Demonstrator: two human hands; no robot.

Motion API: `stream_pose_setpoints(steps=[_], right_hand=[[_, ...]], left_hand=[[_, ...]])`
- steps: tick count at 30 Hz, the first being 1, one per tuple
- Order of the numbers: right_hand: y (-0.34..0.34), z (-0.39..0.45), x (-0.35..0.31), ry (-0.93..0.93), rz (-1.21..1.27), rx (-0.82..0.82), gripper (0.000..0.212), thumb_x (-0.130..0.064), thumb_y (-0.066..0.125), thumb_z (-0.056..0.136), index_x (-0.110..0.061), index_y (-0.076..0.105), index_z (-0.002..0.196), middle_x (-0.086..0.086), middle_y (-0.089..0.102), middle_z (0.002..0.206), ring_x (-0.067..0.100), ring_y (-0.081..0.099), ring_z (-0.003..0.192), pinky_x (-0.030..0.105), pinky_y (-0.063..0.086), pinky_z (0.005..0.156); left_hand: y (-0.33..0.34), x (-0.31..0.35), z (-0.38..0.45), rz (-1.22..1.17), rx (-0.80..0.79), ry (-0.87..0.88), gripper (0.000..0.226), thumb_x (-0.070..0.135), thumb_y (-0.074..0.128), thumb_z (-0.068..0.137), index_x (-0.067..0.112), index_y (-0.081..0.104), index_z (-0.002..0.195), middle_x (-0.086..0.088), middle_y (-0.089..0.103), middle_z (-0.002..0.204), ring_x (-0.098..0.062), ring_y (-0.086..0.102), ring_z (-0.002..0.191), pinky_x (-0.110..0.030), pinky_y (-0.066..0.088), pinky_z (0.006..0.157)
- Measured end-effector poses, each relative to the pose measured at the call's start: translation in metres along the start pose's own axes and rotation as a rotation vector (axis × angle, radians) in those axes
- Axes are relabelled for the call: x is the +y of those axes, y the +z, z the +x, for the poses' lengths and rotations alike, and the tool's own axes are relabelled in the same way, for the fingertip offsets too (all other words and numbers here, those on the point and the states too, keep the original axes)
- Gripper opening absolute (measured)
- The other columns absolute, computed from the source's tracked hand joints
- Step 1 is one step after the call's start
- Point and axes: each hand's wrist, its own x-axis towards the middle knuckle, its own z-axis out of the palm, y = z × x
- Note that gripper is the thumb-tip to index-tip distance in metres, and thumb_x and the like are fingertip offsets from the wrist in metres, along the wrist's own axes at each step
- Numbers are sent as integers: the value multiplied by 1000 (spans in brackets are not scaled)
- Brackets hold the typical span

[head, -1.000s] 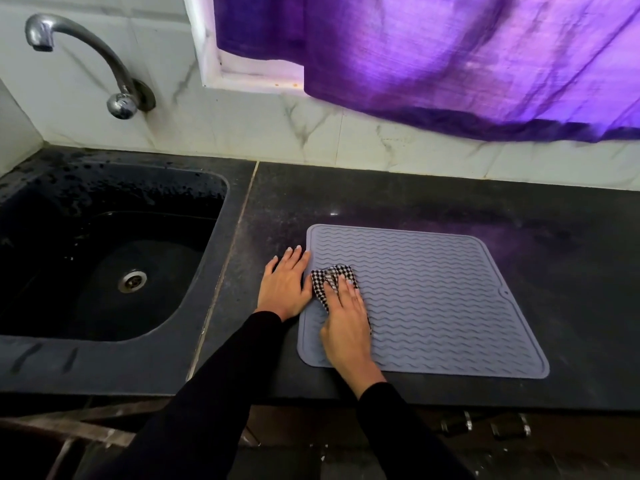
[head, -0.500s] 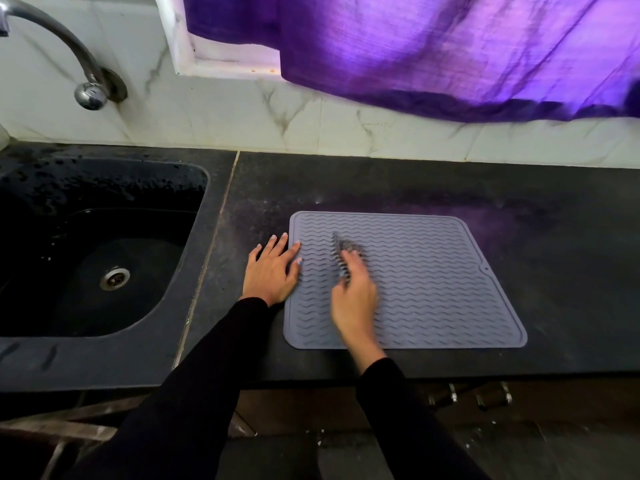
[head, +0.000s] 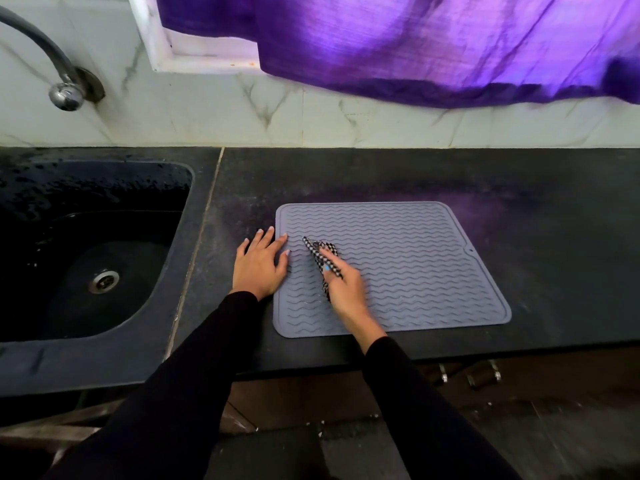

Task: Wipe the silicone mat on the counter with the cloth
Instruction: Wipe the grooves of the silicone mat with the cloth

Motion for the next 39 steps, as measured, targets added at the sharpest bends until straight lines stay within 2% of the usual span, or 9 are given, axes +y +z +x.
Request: stream_pose_setpoints(steps=[4, 8, 13, 21, 25, 28, 31, 35, 39], right_hand=[[-11, 16, -27, 328, 698, 209, 36, 2, 40, 93, 0, 54, 127, 13, 62, 115, 19, 59, 97, 29, 48, 87], [-20, 10, -30, 68, -49, 277, 39, -11, 46, 94, -13, 50, 133, 4, 54, 135, 21, 50, 121, 36, 38, 107], [-6, -18, 12, -225, -789, 0, 56, -13, 45, 92, -13, 27, 145, 10, 21, 155, 22, 18, 144, 31, 7, 118], [-11, -15, 24, -290, -877, -95, 59, -22, 42, 94, -22, 19, 148, 2, 6, 159, 13, 1, 146, 24, -6, 113], [-20, -5, 16, -99, -474, -98, 47, -18, 43, 97, -29, 35, 141, -6, 27, 153, 13, 23, 141, 36, 17, 116], [-35, 10, 1, 249, 325, 46, 37, -9, 42, 97, -9, 49, 133, 10, 61, 122, 20, 59, 105, 28, 51, 85], [-54, 24, -5, 374, 727, 225, 37, -6, 38, 97, -2, 49, 131, 13, 62, 113, 20, 60, 88, 27, 52, 73], [-50, 10, -3, -8, -282, 150, 44, -7, 44, 95, -12, 41, 139, 2, 35, 150, 17, 33, 137, 29, 24, 112], [-15, -9, 26, -190, -918, -12, 64, -22, 45, 92, -15, 16, 149, 10, 4, 158, 21, 1, 146, 33, -1, 120]], left_hand=[[-1, 0, 0, -14, -7, -3, 58, 48, 23, 87, 28, 41, 138, -4, 35, 149, -21, 25, 140, -40, 14, 114], [-2, 1, -1, -29, -22, -7, 60, 49, 21, 86, 28, 40, 139, -4, 33, 150, -21, 23, 141, -41, 13, 115], [-1, 1, -1, -27, -9, -6, 61, 49, 21, 86, 26, 41, 138, -5, 34, 150, -23, 24, 141, -41, 14, 114], [0, -3, -3, -34, 2, 21, 76, 61, 14, 77, 25, 43, 137, -8, 35, 149, -25, 25, 140, -43, 15, 113], [1, 0, -4, -23, -10, 9, 68, 57, 19, 82, 24, 42, 138, -8, 34, 149, -24, 24, 141, -42, 14, 115], [-1, 1, -6, -57, 4, -6, 69, 57, 21, 80, 24, 45, 136, -7, 36, 148, -22, 26, 140, -42, 15, 115], [-3, 1, -6, -79, 11, -9, 72, 59, 21, 77, 24, 47, 135, -7, 38, 147, -22, 27, 139, -42, 16, 114], [-3, 0, -6, -80, 10, -8, 73, 60, 21, 77, 24, 46, 135, -6, 37, 148, -21, 26, 140, -41, 15, 115], [0, -2, -3, -68, 10, -4, 65, 56, 28, 81, 25, 45, 136, -6, 36, 148, -21, 26, 140, -42, 15, 115]])
